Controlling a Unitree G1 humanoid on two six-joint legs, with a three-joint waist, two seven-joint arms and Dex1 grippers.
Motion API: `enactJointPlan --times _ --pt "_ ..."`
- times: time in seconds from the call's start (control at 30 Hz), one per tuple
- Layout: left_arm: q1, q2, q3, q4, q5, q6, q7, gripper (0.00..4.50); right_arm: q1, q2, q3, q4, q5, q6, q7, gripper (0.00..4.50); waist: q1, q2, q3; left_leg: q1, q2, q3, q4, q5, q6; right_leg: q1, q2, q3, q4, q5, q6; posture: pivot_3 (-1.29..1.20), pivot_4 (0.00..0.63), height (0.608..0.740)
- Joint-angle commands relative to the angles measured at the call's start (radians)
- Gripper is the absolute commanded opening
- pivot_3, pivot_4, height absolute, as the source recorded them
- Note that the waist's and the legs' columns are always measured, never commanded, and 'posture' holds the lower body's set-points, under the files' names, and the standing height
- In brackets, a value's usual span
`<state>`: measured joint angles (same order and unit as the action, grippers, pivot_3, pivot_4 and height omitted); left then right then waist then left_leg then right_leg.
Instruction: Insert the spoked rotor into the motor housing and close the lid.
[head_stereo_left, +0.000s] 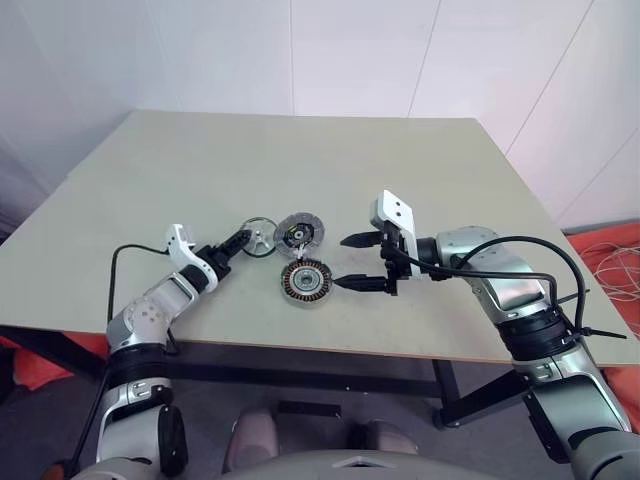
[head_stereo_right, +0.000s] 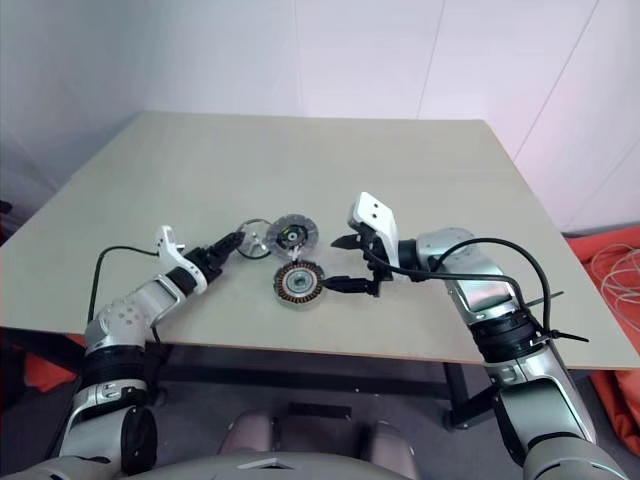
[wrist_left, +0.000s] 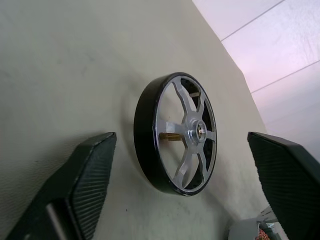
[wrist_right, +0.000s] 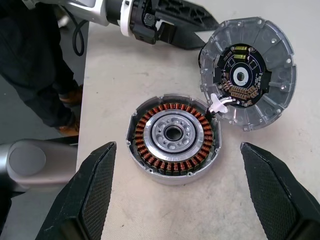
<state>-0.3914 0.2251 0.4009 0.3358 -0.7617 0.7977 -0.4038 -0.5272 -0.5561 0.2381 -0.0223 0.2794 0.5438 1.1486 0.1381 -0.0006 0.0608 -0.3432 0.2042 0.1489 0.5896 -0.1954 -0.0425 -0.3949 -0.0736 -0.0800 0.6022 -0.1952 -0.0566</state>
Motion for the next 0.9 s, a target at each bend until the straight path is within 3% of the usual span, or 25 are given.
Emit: enactJointPlan --times 0.03,0.27,0.33,0.67,0.9 --pt "-0.031 -0.005 -0.025 0.013 0.004 0.011 -0.026 3.26 -0.022 0.000 -0.033 -0.019 0.021 -0.019 -0.007 4.50 -0.001 0.000 0.000 0.000 0.000 0.000 0.000 0.000 0.000 0.000 0.000 0.000 0.000 0.000 0.000 0.00 0.000 0.740" --pt "-0.047 -0.009 -0.031 0.031 0.004 -0.005 -0.028 0.89 -0.021 0.009 -0.027 -0.012 0.022 -0.024 -0.015 4.50 -0.010 0.000 0.000 -0.002 0.000 0.000 -0.002 0.000 0.001 -0.004 0.000 0.000 0.000 0.000 0.000 0.00 0.000 0.740" --pt "-0.052 -0.012 -0.033 0.037 0.004 -0.009 -0.031 0.49 -0.023 0.011 -0.026 -0.009 0.022 -0.025 -0.016 4.50 -0.010 0.000 0.000 -0.002 0.000 0.000 -0.003 0.000 0.001 -0.003 0.000 -0.001 0.000 0.000 0.000 0.00 0.000 0.740" --pt "0.007 0.002 0.022 -0.082 -0.084 0.098 -0.015 0.46 -0.011 0.003 -0.033 -0.020 0.021 -0.024 -0.019 4.50 -0.014 0.000 0.000 -0.003 0.000 0.000 -0.003 -0.001 0.001 -0.004 0.000 -0.001 0.000 0.000 0.000 0.00 0.000 0.740" --pt "0.128 0.049 0.221 -0.228 -0.358 0.311 0.067 0.46 0.005 -0.009 -0.038 -0.017 0.018 -0.030 -0.019 4.50 -0.017 0.000 0.000 -0.004 0.001 0.001 -0.003 -0.001 0.002 -0.007 0.001 0.000 0.000 0.000 -0.001 0.00 0.000 0.740"
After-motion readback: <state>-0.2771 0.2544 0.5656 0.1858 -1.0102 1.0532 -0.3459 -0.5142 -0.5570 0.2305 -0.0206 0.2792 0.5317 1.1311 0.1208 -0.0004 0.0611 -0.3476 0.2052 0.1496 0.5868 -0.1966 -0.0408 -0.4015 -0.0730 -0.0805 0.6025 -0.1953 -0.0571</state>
